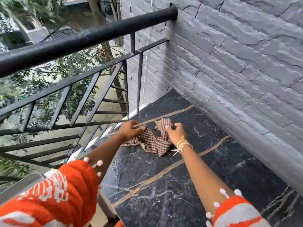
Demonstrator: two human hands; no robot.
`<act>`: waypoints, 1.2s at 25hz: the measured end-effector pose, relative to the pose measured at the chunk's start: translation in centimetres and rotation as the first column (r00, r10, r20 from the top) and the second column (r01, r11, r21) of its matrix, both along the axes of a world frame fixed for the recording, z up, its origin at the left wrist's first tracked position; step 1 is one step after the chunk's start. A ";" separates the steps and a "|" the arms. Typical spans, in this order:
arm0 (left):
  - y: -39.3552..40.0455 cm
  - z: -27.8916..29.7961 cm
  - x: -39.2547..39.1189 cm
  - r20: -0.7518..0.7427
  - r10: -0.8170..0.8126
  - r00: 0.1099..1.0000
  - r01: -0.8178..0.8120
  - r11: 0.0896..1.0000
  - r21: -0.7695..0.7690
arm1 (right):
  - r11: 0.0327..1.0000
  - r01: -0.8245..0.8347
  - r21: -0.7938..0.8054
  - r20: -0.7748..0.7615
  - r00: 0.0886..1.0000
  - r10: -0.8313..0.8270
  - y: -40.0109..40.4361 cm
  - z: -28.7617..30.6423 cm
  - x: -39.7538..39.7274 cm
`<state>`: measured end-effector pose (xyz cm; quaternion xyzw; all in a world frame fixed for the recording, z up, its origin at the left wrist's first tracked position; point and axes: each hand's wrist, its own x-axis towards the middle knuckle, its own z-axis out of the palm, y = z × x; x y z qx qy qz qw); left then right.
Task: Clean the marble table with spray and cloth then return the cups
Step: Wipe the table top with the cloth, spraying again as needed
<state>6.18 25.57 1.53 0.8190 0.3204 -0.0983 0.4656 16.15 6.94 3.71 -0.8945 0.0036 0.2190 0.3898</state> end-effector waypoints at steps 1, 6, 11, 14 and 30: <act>0.2 -0.4 0.0 0.015 -0.031 0.999 0.029 0.994 0.105 | 0.956 -0.127 -0.266 0.091 0.984 0.156 0.1 -0.3 -0.4; 1.7 -3.7 -1.1 -0.040 -0.035 0.999 0.047 0.929 0.368 | 0.831 -0.306 -0.464 0.029 0.933 0.359 4.6 -3.8 -3.7; 4.5 -5.4 -1.0 -0.040 0.091 0.995 -0.072 0.937 0.342 | 0.618 -0.504 -0.603 0.278 0.594 0.755 7.4 -6.5 -7.7; 5.2 -5.6 0.8 -0.040 0.107 0.993 -0.086 0.933 0.349 | 0.449 -0.611 -0.652 0.353 0.280 0.893 6.9 -8.6 -8.2; 2.7 -8.8 11.7 -0.067 -0.064 0.996 0.091 0.833 0.546 | 0.708 0.128 -0.694 0.444 0.850 0.281 0.3 -9.9 14.3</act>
